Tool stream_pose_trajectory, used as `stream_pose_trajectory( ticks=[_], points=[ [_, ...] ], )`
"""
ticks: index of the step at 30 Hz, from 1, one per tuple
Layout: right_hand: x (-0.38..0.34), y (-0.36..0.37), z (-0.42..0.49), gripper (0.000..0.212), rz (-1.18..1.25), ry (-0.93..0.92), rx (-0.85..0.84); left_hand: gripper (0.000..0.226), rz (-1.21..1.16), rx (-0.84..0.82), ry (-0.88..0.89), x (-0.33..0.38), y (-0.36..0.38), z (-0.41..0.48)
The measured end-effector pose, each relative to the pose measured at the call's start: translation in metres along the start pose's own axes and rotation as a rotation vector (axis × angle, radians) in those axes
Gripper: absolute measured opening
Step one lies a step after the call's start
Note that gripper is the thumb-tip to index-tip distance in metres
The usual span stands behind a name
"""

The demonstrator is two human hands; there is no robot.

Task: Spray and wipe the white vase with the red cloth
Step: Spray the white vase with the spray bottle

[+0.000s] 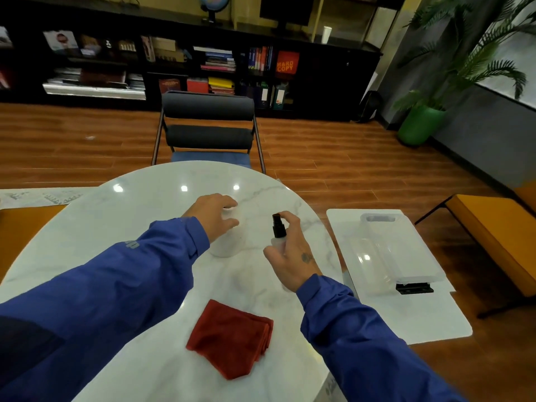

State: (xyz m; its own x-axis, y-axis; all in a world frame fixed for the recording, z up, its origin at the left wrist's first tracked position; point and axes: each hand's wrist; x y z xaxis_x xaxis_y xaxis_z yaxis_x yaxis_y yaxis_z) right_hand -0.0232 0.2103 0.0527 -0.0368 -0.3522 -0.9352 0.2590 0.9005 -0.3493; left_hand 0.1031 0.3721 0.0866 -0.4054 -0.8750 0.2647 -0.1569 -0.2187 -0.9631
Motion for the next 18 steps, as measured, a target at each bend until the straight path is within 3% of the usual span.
stream_pose_trajectory(
  ticks=[8, 18],
  points=[
    [-0.022, 0.039, 0.007, 0.045, 0.031, -0.056, -0.212, 0.036, -0.244, -0.13, -0.045, -0.027, 0.007, -0.068],
    [-0.045, 0.142, -0.016, 0.039, 0.067, -0.108, -0.408, 0.034, -0.421, -0.091, -0.393, -0.099, 0.021, -0.159]
  ],
)
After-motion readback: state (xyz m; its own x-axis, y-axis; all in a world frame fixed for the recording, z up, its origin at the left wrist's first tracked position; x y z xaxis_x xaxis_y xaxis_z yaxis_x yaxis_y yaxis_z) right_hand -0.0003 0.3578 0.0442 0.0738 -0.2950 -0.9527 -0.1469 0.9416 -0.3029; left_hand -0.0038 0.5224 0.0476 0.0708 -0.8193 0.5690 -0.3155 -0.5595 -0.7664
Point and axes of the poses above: each hand's wrist, its own z-axis towards the middle knuckle, its own y-axis out of the palm, x = y × z, and after that the axes turned 15 degrees about z, right-handed
